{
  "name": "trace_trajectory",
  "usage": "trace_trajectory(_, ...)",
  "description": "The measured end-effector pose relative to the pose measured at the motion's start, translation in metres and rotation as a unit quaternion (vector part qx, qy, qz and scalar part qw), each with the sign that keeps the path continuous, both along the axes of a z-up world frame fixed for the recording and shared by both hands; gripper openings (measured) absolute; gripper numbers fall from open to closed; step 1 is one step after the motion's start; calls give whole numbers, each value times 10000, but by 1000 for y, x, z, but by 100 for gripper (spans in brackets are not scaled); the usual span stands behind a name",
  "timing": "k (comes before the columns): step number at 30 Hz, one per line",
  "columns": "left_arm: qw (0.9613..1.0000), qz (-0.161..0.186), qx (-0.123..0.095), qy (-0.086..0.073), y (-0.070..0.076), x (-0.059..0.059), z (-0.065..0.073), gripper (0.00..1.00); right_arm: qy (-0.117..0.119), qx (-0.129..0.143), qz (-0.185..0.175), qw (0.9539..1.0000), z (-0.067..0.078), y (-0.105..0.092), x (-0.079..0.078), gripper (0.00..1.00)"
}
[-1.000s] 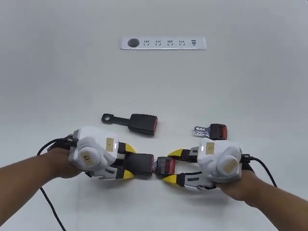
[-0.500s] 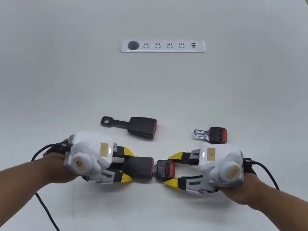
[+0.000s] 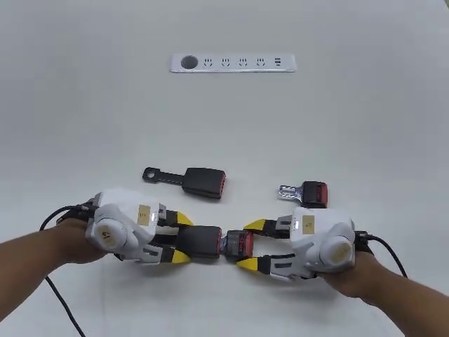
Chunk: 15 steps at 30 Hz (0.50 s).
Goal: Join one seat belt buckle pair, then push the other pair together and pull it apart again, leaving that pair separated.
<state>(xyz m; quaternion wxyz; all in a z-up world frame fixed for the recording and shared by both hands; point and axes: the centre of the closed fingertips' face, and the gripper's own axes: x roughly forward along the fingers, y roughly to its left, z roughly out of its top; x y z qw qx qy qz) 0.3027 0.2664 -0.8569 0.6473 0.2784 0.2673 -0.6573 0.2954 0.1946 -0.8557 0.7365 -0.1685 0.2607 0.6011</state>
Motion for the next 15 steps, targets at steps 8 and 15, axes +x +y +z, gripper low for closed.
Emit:
trace_trajectory(8,10000,-31,-13,30,1,0,0,31,-47,-7,-2,10000,1,-1,0,32)
trace_trajectory(15,10000,-80,-26,28,0,0,0,31,-66,10,-3,10000,1,-2,0,32)
